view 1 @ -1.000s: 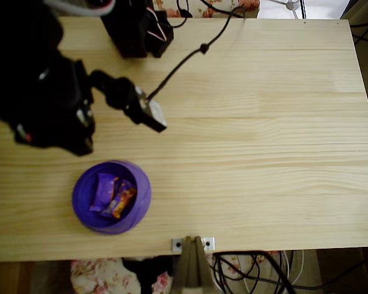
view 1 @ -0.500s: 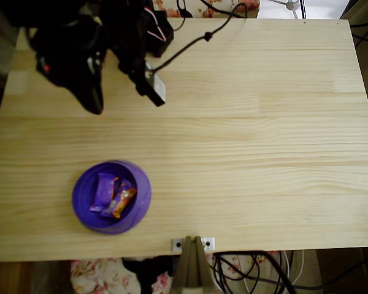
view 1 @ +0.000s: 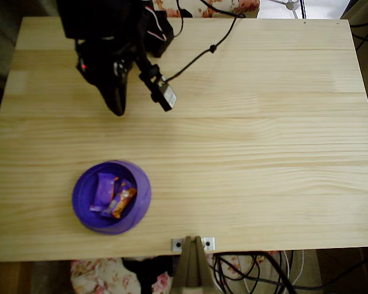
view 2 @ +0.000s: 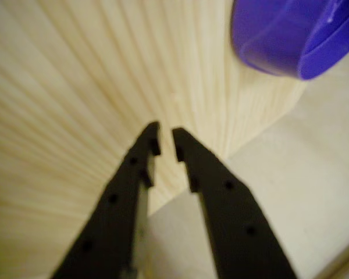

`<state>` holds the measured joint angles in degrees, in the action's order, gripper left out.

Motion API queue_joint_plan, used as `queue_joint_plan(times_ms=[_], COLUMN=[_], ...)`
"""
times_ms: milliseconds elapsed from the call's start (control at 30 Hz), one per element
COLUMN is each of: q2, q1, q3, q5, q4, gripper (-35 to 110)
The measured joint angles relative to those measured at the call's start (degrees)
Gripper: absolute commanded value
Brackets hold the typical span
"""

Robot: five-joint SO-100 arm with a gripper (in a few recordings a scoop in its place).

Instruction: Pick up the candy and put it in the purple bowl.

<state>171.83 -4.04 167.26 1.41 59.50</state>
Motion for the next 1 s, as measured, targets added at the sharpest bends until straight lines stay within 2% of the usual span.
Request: queue_joint_plan(times_ms=[300, 1000], q2=[17.8, 19.1], q1=[-0.4, -0.1], q3=[9.4, 9.5], q5=[4.2, 4.7], q4=[4.0, 4.3], gripper=[0, 1])
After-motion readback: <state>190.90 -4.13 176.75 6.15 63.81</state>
